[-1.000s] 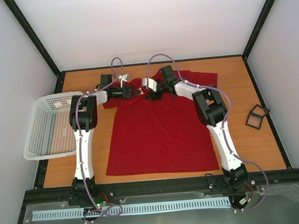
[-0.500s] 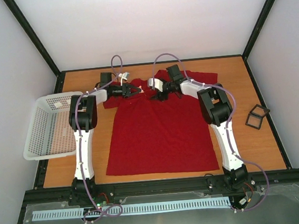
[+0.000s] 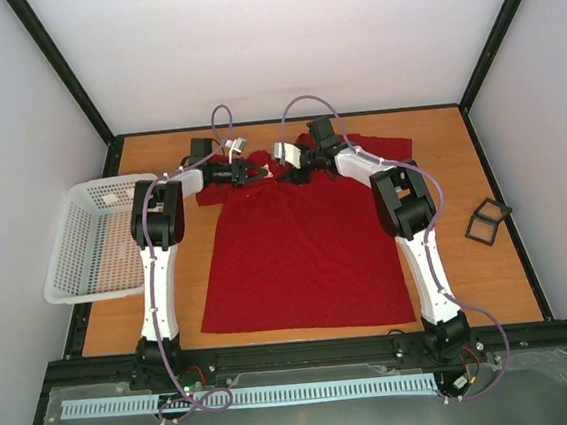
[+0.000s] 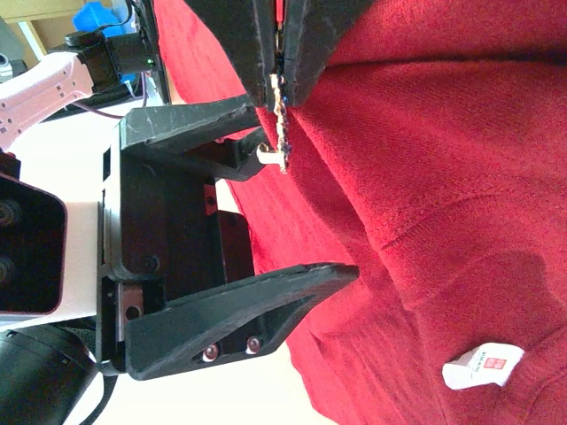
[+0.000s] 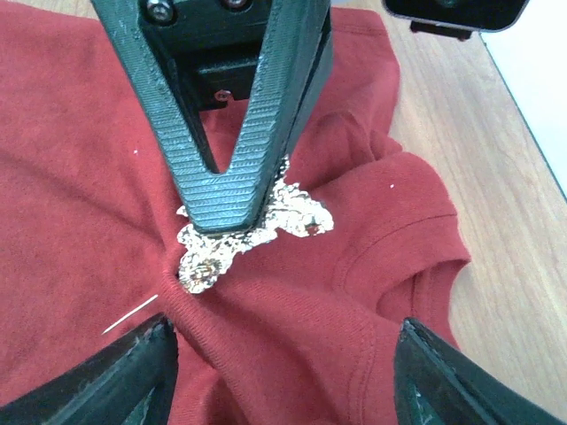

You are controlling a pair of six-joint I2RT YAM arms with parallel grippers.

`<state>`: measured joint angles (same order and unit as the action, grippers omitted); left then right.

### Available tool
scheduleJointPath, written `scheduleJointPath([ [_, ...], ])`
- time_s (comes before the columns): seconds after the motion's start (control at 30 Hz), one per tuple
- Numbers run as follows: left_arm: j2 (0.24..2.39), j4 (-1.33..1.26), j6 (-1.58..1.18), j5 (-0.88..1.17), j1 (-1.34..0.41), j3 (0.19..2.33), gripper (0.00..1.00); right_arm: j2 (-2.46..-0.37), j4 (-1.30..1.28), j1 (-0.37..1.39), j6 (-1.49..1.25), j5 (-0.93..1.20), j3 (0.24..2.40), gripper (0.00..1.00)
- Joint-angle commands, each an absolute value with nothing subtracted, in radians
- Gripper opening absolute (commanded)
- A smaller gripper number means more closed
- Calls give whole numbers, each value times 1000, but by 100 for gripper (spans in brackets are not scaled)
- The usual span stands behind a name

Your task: Pin the brooch onto the clothing

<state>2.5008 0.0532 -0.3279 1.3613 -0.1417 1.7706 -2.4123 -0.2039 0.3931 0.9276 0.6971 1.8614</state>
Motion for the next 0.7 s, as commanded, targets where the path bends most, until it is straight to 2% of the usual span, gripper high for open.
scheduleJointPath([
  [0.0, 2490, 67, -296, 1405, -148, 1810, 1, -2441, -253, 401, 956, 711, 1893, 65],
  [0.3, 2493, 56, -303, 1405, -159, 1806, 1, -2439, -199, 418, 903, 725, 1889, 67],
  [0.67, 2480, 64, -258, 1370, -164, 1783, 1, -2427, -175, 418, 864, 759, 1876, 60],
])
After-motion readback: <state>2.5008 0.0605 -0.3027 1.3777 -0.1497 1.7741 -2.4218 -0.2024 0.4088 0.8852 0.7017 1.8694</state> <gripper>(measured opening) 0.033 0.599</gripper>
